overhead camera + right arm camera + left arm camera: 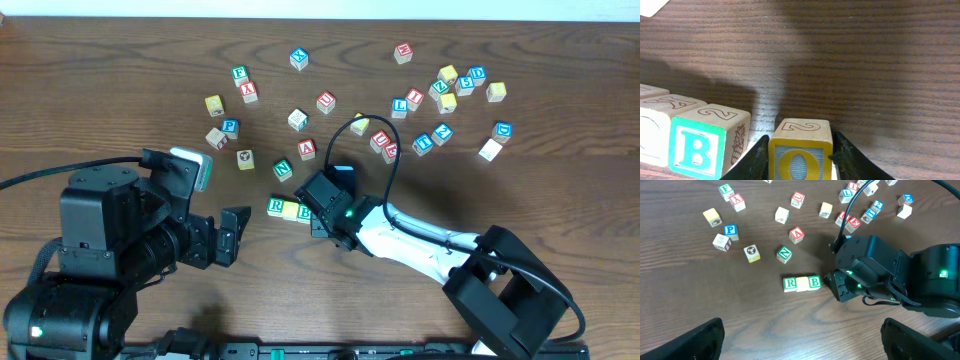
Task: Spell out ROBOT
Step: 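Carry the O block to the right end of the R-O-B row, then lower the O block beside the B block and open the right gripper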
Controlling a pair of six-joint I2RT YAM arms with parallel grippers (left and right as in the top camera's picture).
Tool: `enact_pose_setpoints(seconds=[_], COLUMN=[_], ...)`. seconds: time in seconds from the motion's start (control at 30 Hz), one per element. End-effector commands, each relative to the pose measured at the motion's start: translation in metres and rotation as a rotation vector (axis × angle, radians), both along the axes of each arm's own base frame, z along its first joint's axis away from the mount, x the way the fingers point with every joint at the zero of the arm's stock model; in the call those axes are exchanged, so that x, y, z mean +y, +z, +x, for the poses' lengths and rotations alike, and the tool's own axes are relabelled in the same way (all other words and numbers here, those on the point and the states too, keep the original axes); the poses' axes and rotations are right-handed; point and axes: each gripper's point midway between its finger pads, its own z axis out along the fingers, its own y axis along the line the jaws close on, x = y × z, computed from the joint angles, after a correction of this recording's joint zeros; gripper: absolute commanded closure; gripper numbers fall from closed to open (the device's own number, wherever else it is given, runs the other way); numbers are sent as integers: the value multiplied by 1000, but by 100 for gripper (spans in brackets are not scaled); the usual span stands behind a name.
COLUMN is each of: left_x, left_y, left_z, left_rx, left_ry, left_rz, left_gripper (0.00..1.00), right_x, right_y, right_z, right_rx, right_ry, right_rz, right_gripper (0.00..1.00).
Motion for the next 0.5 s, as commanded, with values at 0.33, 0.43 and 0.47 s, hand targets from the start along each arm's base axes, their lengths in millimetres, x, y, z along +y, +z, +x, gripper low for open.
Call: enact_pose_setpoints(seconds=[0.33,0.43,0.47], left_x=[-1,-1,-1], left_y=[1,1,1], left_z=[-1,-1,-1], left_rx=[-4,-3,-3], left_ry=[-7,-7,-7], left_rz=[-5,-5,-5], left_gripper=[2,2,2], right_x=[-1,-1,-1], right_y=[-4,-4,-4], right_z=[-3,-3,-3], right_rx=[7,7,7], right_ry=[2,3,3], right_rz=[-12,-12,-12], right_gripper=[61,58,58])
